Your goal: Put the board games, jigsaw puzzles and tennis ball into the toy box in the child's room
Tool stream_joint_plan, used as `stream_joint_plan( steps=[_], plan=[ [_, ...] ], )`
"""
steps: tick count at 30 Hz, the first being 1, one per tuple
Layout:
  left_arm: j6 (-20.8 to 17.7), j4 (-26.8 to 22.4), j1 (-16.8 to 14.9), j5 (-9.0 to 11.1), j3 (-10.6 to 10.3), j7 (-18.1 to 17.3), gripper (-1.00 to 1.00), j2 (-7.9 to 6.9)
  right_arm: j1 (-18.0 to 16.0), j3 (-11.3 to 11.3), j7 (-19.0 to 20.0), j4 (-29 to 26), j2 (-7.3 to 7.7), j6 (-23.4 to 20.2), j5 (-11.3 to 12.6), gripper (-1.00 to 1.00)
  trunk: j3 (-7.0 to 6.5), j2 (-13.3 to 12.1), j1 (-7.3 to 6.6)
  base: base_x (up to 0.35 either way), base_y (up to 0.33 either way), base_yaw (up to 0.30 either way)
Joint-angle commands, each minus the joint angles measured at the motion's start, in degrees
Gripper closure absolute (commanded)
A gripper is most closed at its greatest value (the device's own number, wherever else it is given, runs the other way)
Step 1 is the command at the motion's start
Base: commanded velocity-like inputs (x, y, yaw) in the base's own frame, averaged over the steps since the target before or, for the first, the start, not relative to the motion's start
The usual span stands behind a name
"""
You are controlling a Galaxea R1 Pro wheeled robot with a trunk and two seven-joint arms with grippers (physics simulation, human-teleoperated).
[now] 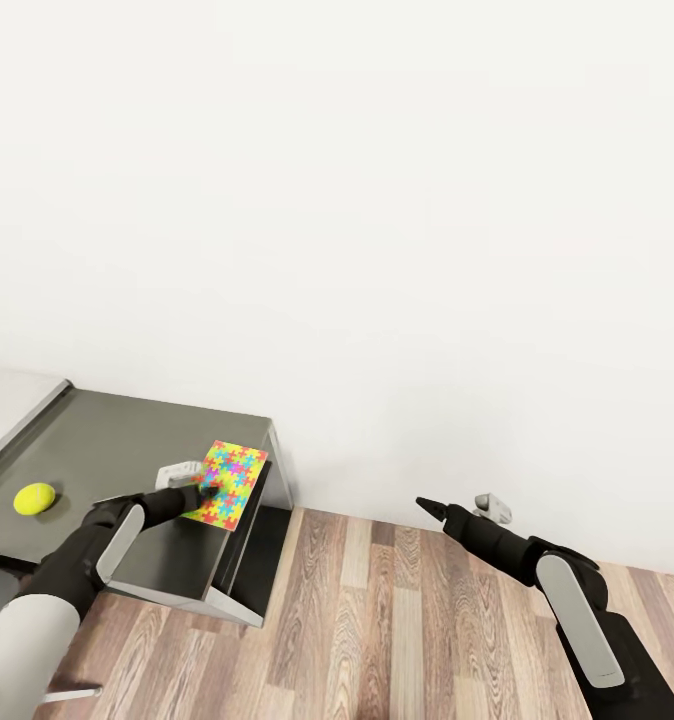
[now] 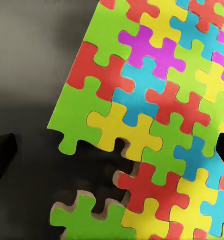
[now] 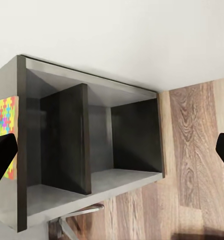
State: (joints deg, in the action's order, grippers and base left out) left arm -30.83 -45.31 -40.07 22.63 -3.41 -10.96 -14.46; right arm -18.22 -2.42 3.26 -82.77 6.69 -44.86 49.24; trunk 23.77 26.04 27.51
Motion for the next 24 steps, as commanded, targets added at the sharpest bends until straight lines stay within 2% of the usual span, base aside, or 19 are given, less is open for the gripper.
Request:
stream_joint_plan(
  steps=[1, 5, 7, 9, 15, 16, 19, 24],
  plan=[
    [-0.9, -0.3, 0.0, 0.4, -0.1, 0.0, -1.00, -0.74, 0.0, -0.1, 0.3, 0.0, -0.01, -0.3, -0.3, -1.00, 0.08, 0.1, 0.03, 0.000, 0.000, 0.000],
    [-4.2, -1.6, 0.0, 0.7, -0.1, -0.8, -1.00, -2.95, 0.0, 0.0, 0.3, 0.0, -0.01, -0.3, -0.3, -1.00, 0.08, 0.1, 0.03, 0.000, 0.000, 0.000],
    [-5.2, -2.6, 0.0, 0.7, 0.1, -1.7, -1.00, -3.43, 0.0, 0.1, 0.3, 0.0, -0.01, -0.3, -0.3, -1.00, 0.08, 0.1, 0.03, 0.000, 0.000, 0.000],
    [-6.1, -3.8, 0.1, 0.7, 1.2, -2.5, -1.00, -3.85, 0.0, 0.2, 0.3, 0.0, -0.01, -0.3, -0.3, -1.00, 0.08, 0.1, 0.03, 0.000, 0.000, 0.000],
    [-11.2, -7.2, 0.4, 0.7, 8.7, -3.9, -1.00, -4.70, -0.1, 0.0, 0.3, -0.1, -0.01, -0.3, -0.3, -1.00, 0.08, 0.1, 0.03, 0.000, 0.000, 0.000],
    [-11.5, -7.5, 0.5, 0.7, 9.2, -4.2, -1.00, -4.73, 0.0, 0.0, 0.3, -0.1, -0.01, -0.3, -0.3, -1.00, 0.08, 0.1, 0.03, 0.000, 0.000, 0.000],
    [-13.6, -8.8, 0.6, 0.7, 10.5, -7.9, -1.00, -5.38, -0.1, -0.1, 0.3, -0.1, -0.01, -0.3, -0.3, -1.00, 0.00, 0.1, 0.03, 0.000, 0.000, -0.010],
    [-15.3, -9.3, 0.7, 0.5, 10.9, -16.5, -1.00, -7.61, 0.0, -0.1, 0.4, -0.1, -0.01, -0.3, -0.3, -1.00, -0.37, 0.1, 0.03, 0.000, 0.000, -0.053]
  ],
)
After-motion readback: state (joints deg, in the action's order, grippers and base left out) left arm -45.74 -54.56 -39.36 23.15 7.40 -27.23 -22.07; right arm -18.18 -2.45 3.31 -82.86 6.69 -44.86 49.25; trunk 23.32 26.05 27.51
